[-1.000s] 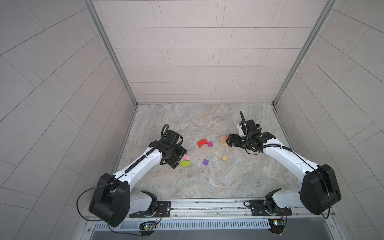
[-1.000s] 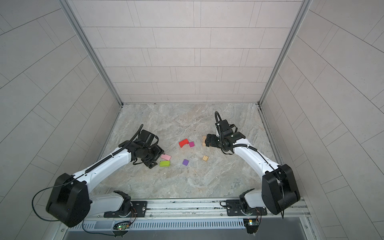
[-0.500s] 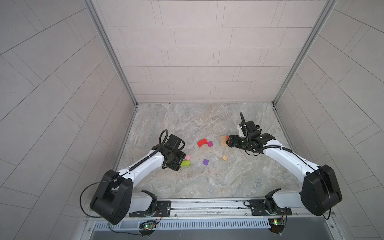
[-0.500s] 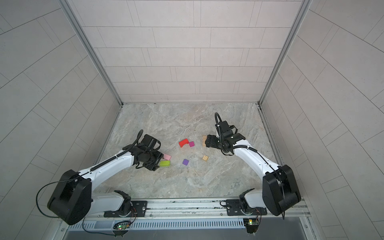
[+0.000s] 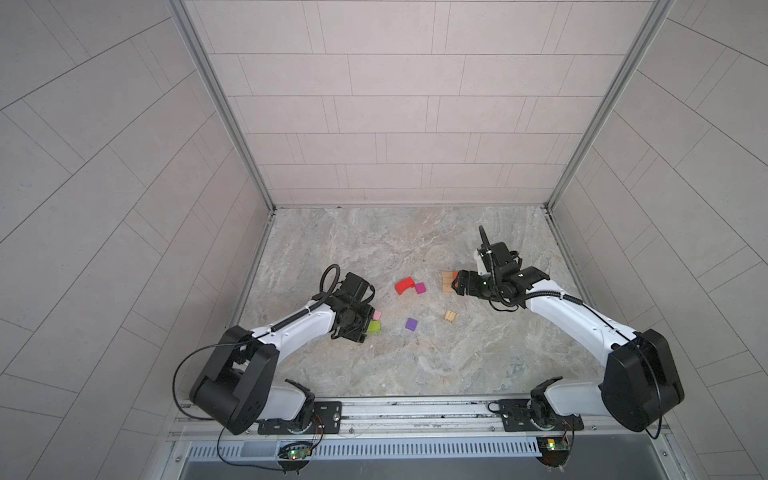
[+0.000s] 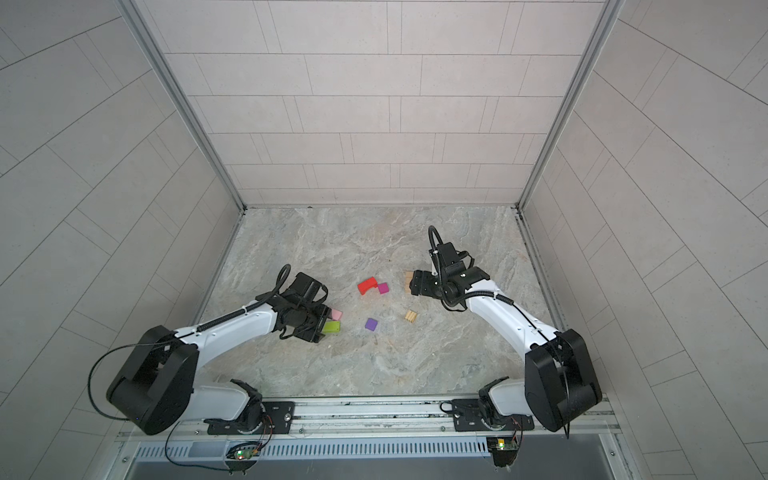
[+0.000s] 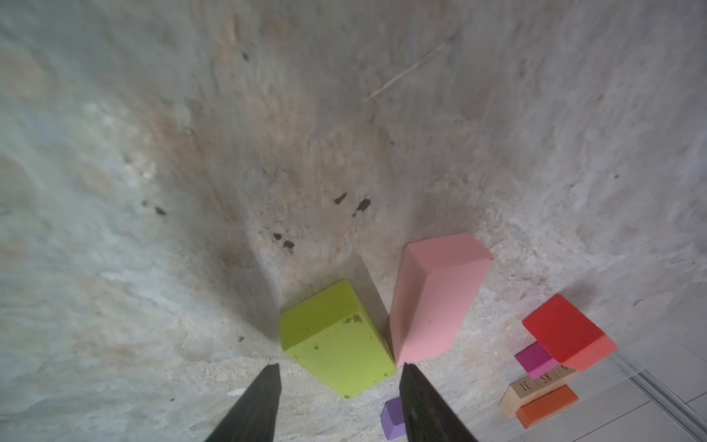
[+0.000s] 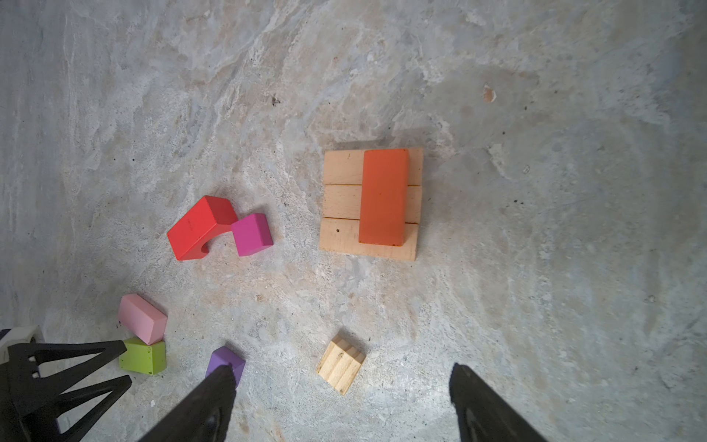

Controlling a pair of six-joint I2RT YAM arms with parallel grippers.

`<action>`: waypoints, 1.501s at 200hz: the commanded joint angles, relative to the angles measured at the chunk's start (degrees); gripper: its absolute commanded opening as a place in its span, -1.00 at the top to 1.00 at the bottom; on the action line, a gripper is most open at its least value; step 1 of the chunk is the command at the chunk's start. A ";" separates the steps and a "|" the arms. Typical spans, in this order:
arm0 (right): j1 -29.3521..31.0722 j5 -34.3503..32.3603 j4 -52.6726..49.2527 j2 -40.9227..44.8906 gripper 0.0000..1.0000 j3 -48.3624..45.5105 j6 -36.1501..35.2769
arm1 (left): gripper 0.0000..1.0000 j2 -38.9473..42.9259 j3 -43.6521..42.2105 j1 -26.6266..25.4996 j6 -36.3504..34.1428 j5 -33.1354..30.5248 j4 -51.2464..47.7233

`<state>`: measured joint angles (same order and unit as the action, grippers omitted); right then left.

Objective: Build the wood block tower
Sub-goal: 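Move the left gripper down over the lime-green block while the right gripper hovers, then close the left gripper on the lime-green block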

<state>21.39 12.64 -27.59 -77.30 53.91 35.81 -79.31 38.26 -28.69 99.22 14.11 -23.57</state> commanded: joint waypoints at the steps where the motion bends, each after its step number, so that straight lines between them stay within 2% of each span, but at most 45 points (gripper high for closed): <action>1: 0.41 -0.97 -0.35 -0.70 -0.76 -0.65 0.19 | -0.13 0.20 -1.76 -0.85 3.36 -0.88 0.89; 167: 0.33 -1.64 -2.36 -0.39 -0.74 -0.13 -1.59 | -0.09 -1.26 -3.82 -1.11 5.95 -3.00 4.41; 229: 0.37 -1.70 -2.82 -0.14 -0.73 -0.21 -1.27 | -0.03 -2.75 -2.72 -1.13 3.89 -2.85 1.30; 274: 0.33 -2.18 -3.26 0.44 -0.73 -0.02 -1.36 | -0.01 -2.00 -2.23 -1.23 2.85 -4.35 -2.71; 300: 0.33 -3.38 -3.92 0.21 -0.73 0.09 -0.93 | 0.06 -1.94 -1.29 -1.37 1.93 -6.25 -5.13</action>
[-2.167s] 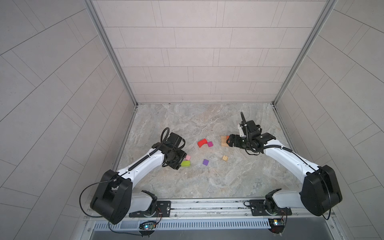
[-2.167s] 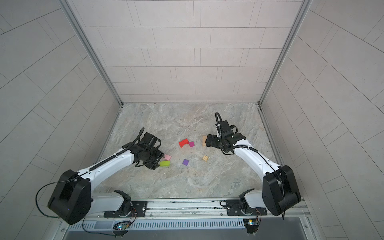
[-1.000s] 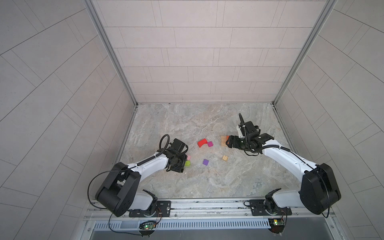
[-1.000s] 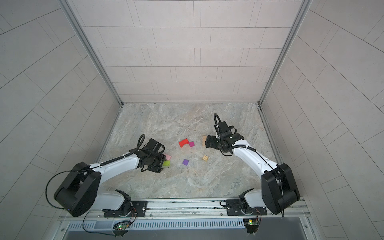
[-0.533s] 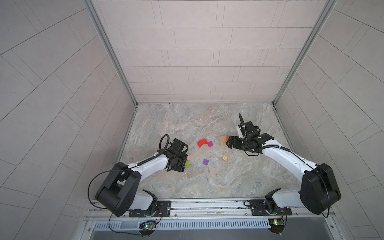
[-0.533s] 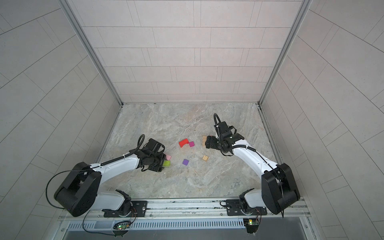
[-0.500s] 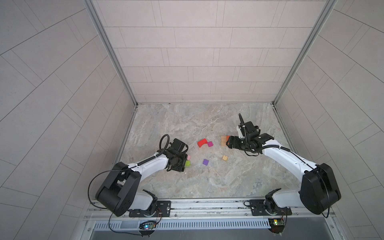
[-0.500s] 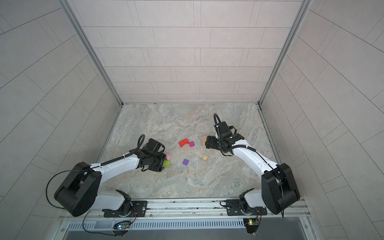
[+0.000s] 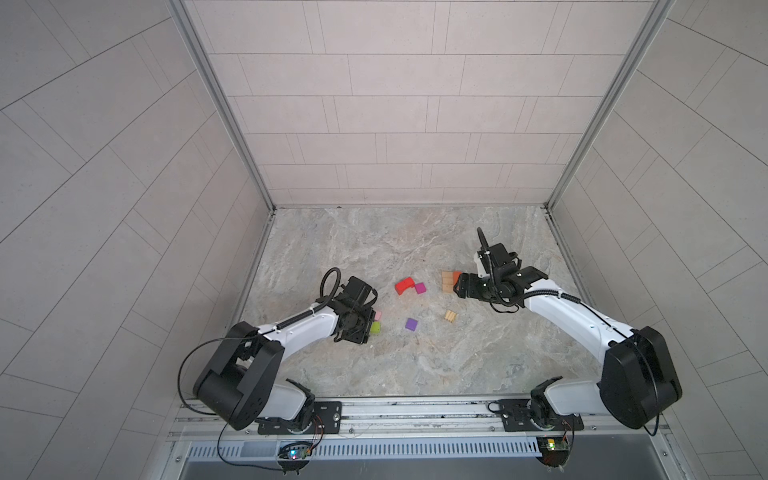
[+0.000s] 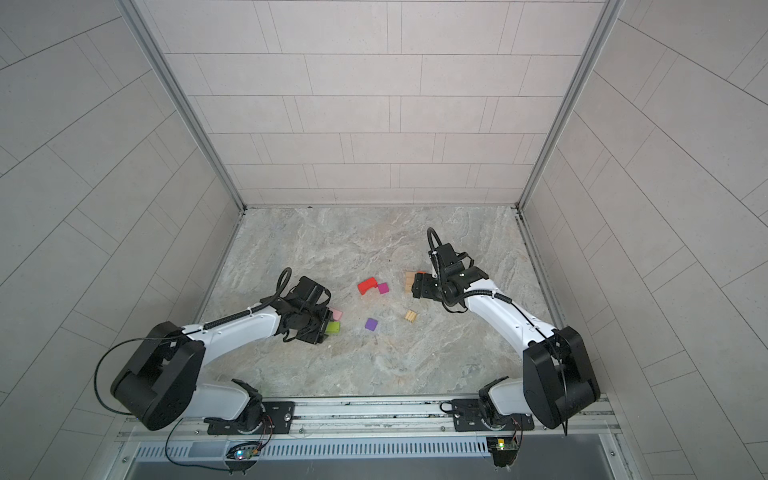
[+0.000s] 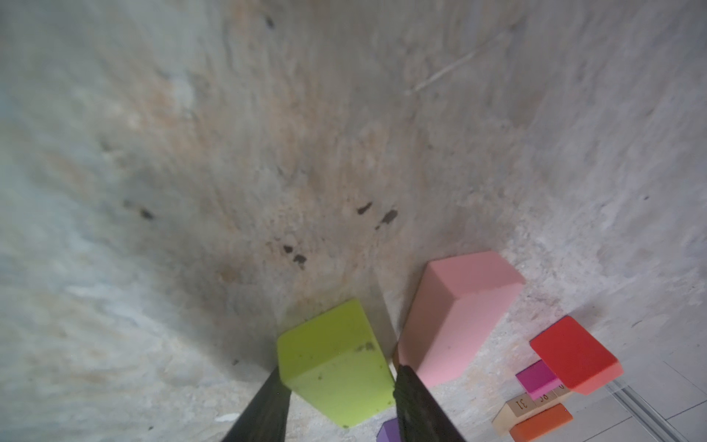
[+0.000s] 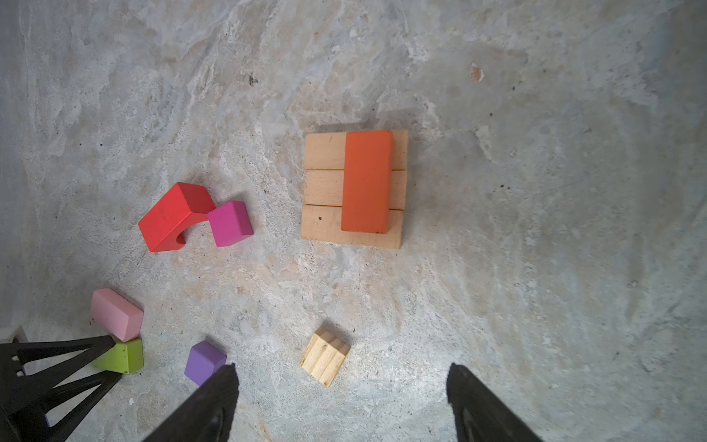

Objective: Build the wood block tower
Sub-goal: 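Close the left gripper on the lime-green block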

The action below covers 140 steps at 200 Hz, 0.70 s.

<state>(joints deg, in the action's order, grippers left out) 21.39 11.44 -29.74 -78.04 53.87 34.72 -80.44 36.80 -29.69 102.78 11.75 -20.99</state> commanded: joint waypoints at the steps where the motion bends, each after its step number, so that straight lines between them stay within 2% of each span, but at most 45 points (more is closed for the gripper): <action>1: 0.37 -2.19 -1.78 0.91 -0.73 0.13 0.17 | 0.06 -0.83 0.19 -0.36 -1.67 -3.95 -7.77; 56: 0.32 -2.70 -1.99 1.13 -0.73 -0.52 -0.27 | 0.16 -4.11 1.47 -0.37 -2.56 -3.75 -7.02; 83: 0.32 -2.75 -1.99 1.23 -0.73 -0.82 -0.35 | 0.32 -4.63 1.94 -0.48 -4.21 -4.24 -7.04; 140: 0.31 -2.27 -1.33 0.40 -0.72 -0.83 0.13 | 0.61 -4.19 3.24 -0.65 -13.80 -3.90 -8.83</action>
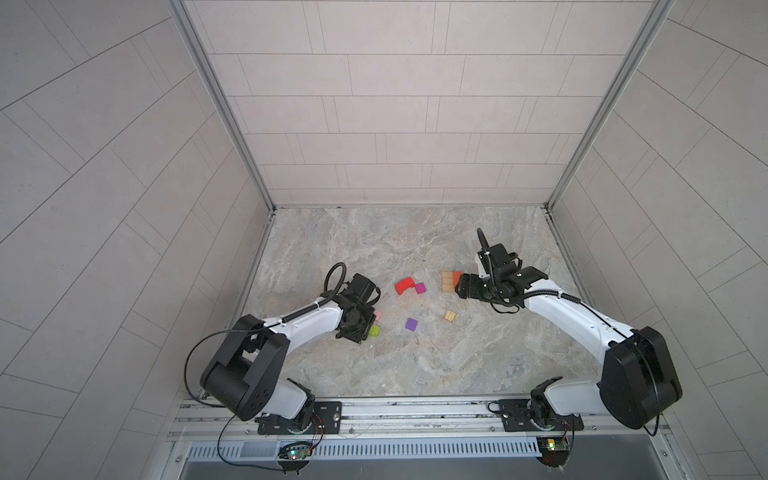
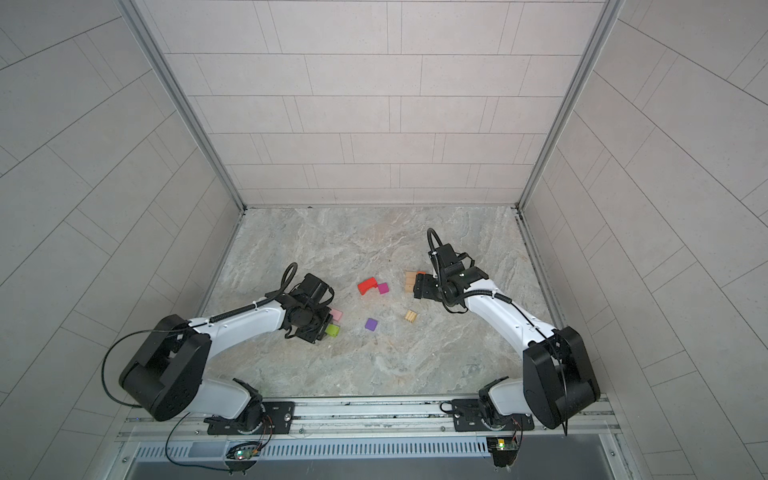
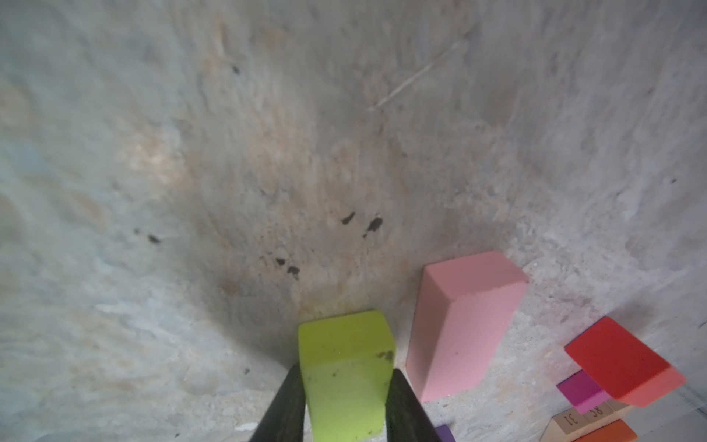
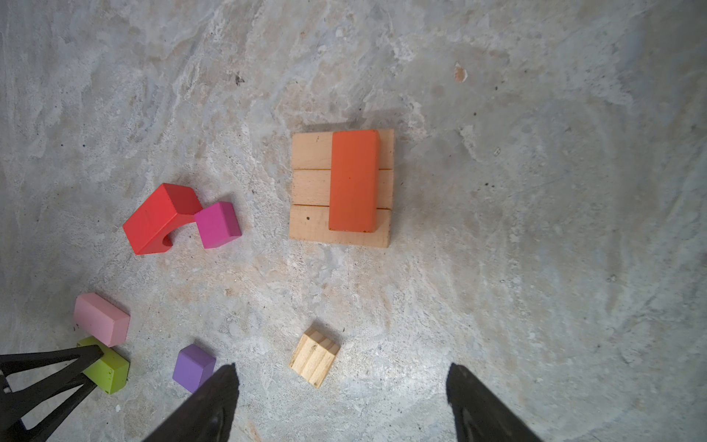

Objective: Build the wood block tower
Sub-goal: 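Close the left gripper on the lime-green block, then lift the lime-green block with the left gripper and carry it toward the wooden bars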

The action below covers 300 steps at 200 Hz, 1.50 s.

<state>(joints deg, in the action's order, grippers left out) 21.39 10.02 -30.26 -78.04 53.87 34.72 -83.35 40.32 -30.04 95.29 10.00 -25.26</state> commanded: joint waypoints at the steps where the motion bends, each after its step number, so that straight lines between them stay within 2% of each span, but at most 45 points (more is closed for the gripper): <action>1: 0.32 -0.78 -0.79 0.42 -0.72 -0.80 0.15 | 0.61 -1.29 -0.26 -0.29 -6.54 -2.21 -4.64; 85: 0.41 0.13 0.04 -0.70 -0.70 -0.16 1.05 | 0.74 -1.04 3.43 -0.26 -26.44 -1.47 -9.36; 145: 0.50 0.43 -0.15 -1.61 -0.69 0.56 0.96 | 0.75 6.22 4.61 -0.04 -37.92 -6.83 -8.75; 181: 0.67 0.44 -0.32 -1.81 -0.69 1.03 1.00 | 0.75 8.70 6.26 -0.08 -46.14 -6.84 -8.32; 223: 0.66 -0.15 -1.27 -2.26 -0.69 2.08 0.04 | 0.75 7.48 12.06 -0.06 -53.47 -3.67 -9.99; 262: 0.59 -1.52 -4.08 -2.39 -0.69 4.59 -4.89 | 0.76 0.47 21.39 -0.04 -61.02 2.17 -14.17; 300: 0.32 -4.02 -6.56 -1.47 -0.73 6.70 -9.52 | 0.76 -5.98 29.37 -0.33 -63.36 8.20 -15.79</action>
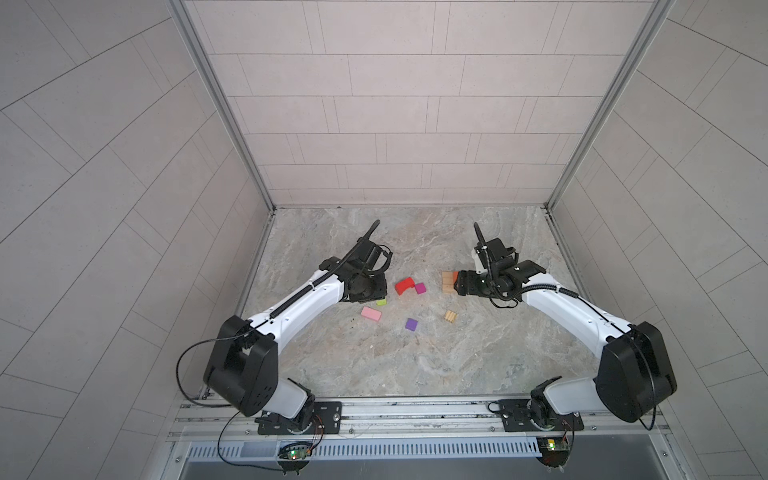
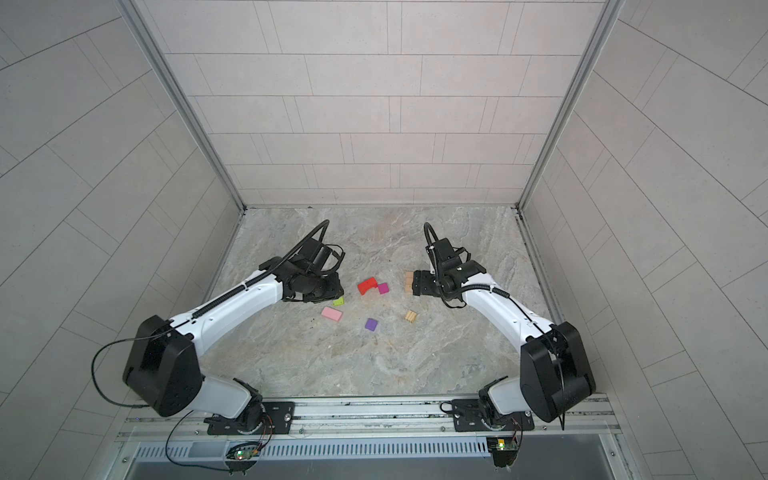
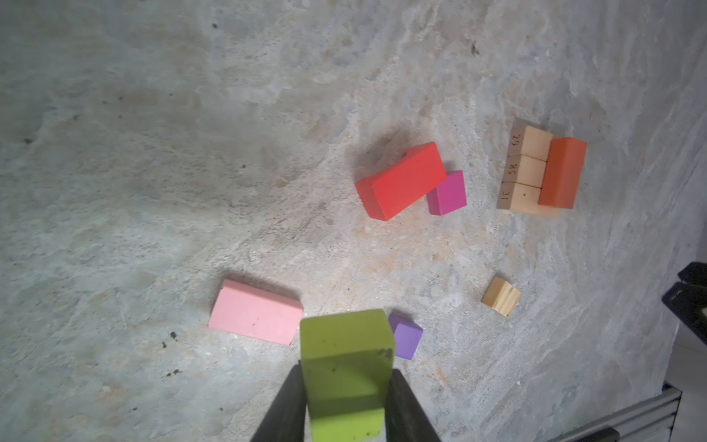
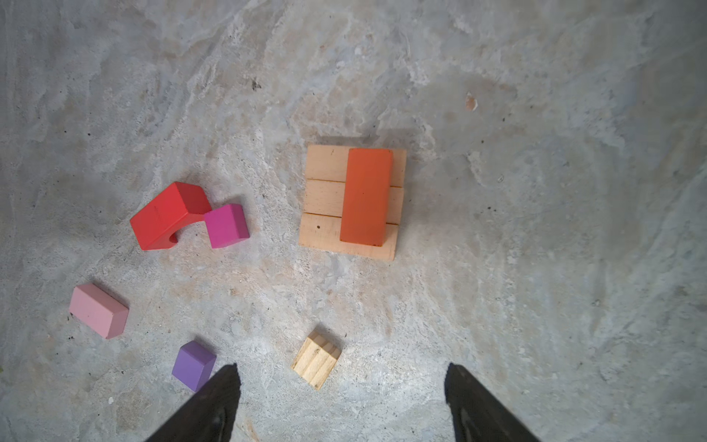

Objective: Build the wood block tower
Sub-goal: 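Lift the lime-green block with the left gripper and carry it toward the wooden bars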

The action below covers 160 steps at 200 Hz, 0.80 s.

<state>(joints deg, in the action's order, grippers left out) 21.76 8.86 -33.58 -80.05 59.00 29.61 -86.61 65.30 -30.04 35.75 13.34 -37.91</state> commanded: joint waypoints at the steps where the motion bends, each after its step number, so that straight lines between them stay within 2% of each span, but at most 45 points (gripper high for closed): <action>1: -0.05 -2.87 -3.24 0.57 -0.73 1.61 -4.53 | 0.76 -2.84 4.57 -0.31 -3.83 5.03 -3.13; 43: -0.77 -3.11 -3.04 2.26 -0.75 1.08 -6.66 | 0.76 -8.63 12.36 -1.22 -3.40 6.71 -2.87; 102: -2.54 -3.66 -1.82 2.28 -0.75 -1.20 -3.82 | 0.72 -20.57 24.65 -4.03 -1.83 12.05 -2.34; 160: -6.43 1.97 -1.66 1.50 -0.75 -1.65 -3.15 | 0.71 -29.54 32.44 -5.28 3.28 17.97 1.95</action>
<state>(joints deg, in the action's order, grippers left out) 16.38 8.91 -34.70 -78.67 57.67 25.78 -113.89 95.04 -34.94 35.68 27.31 -38.35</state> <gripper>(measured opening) 0.873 0.322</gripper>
